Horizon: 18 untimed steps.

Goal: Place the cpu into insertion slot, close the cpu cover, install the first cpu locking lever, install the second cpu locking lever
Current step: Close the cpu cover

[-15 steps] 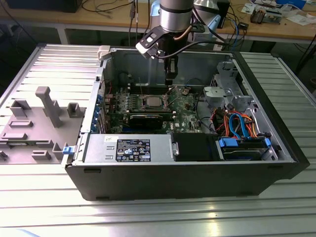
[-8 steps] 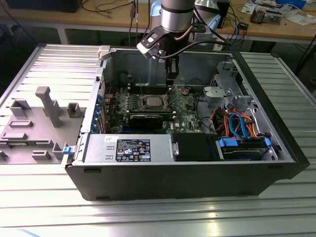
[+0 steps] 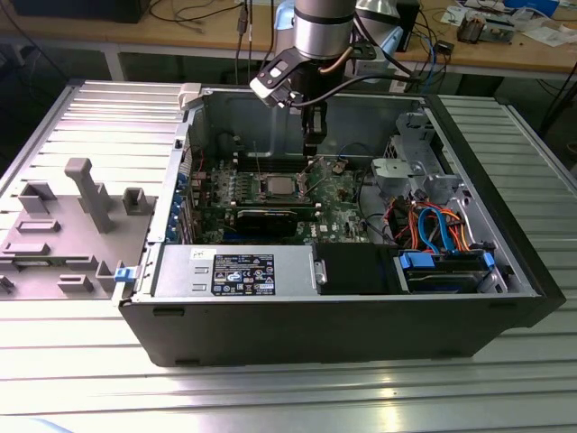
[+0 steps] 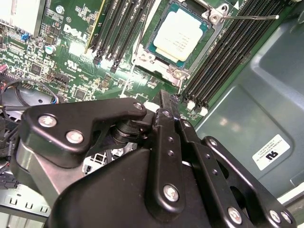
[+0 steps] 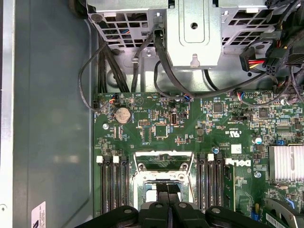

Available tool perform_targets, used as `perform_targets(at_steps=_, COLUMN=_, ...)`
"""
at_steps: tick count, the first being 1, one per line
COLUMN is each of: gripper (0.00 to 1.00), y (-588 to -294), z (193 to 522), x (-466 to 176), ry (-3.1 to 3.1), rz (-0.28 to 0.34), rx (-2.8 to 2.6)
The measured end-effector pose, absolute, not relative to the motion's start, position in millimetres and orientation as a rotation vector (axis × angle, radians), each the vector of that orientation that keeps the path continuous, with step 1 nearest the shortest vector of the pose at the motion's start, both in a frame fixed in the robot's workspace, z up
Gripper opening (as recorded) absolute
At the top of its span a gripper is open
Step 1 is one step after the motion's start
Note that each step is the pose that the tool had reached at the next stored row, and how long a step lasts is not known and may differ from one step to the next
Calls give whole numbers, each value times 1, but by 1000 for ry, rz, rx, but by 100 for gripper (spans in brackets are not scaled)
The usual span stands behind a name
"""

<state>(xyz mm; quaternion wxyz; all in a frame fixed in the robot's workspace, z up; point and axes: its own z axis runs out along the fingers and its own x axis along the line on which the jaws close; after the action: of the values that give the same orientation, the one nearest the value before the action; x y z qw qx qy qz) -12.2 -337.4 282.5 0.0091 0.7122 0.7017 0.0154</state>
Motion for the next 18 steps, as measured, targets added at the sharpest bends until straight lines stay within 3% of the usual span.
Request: perform_targets(at_steps=18, gripper=11, y=-337, z=282, x=20, ry=2194, rz=42, rx=2227)
